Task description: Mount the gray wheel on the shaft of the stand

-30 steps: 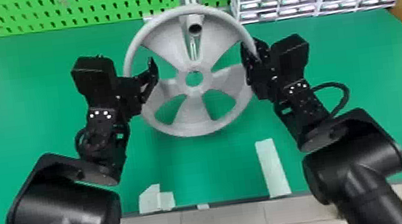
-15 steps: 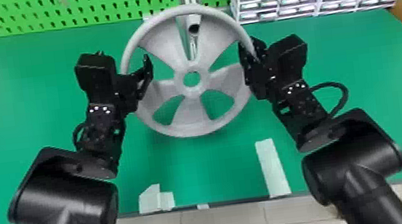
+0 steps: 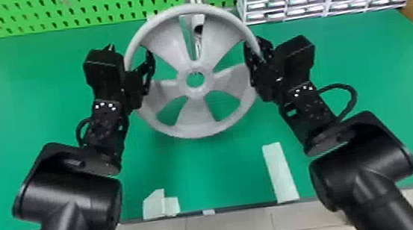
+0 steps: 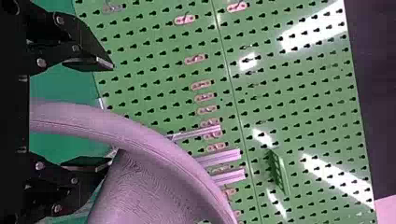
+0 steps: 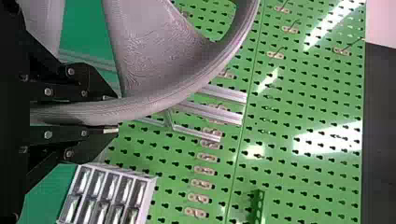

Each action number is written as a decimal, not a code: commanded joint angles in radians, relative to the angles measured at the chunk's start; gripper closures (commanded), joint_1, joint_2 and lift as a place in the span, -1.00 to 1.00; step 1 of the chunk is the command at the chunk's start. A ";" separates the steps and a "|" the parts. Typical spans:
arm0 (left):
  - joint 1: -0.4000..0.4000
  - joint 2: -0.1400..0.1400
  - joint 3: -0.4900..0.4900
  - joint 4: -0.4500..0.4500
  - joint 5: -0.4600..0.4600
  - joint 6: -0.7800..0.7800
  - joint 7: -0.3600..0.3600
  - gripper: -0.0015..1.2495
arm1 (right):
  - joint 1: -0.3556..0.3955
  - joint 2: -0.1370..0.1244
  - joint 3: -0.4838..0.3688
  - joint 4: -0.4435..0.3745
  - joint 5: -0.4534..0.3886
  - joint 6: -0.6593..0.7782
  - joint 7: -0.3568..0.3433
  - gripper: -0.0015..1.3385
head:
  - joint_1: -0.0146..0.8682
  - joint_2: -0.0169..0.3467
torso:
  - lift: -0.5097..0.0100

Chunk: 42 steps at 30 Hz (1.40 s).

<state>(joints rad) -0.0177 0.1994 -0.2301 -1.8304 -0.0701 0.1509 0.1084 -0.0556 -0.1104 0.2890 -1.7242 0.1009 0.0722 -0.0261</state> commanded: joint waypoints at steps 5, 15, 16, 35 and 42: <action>-0.010 0.000 0.000 0.010 -0.010 -0.007 -0.006 -0.01 | 0.000 -0.002 0.001 0.000 0.002 -0.003 0.000 0.76 | 0.99 -0.62 | 0.57; -0.011 -0.002 0.000 0.013 -0.013 -0.007 -0.006 0.26 | 0.000 -0.002 -0.001 0.000 0.011 -0.023 0.000 0.76 | 0.99 -0.62 | 0.57; -0.011 -0.002 0.000 0.014 -0.010 -0.007 -0.006 0.28 | 0.000 -0.002 -0.002 0.002 0.014 -0.029 0.000 0.76 | 0.99 -0.62 | 0.57; -0.010 -0.032 -0.002 0.016 0.001 0.013 -0.001 0.39 | -0.007 0.006 -0.022 0.045 0.069 -0.161 -0.001 0.76 | 0.99 -0.62 | 0.57; -0.024 -0.040 0.005 0.037 -0.005 -0.004 0.001 0.39 | -0.016 0.011 -0.028 0.063 0.080 -0.196 -0.009 0.76 | 0.99 -0.62 | 0.57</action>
<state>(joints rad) -0.0299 0.1624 -0.2263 -1.8099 -0.0738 0.1631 0.1087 -0.0674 -0.1022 0.2645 -1.6682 0.1743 -0.1089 -0.0296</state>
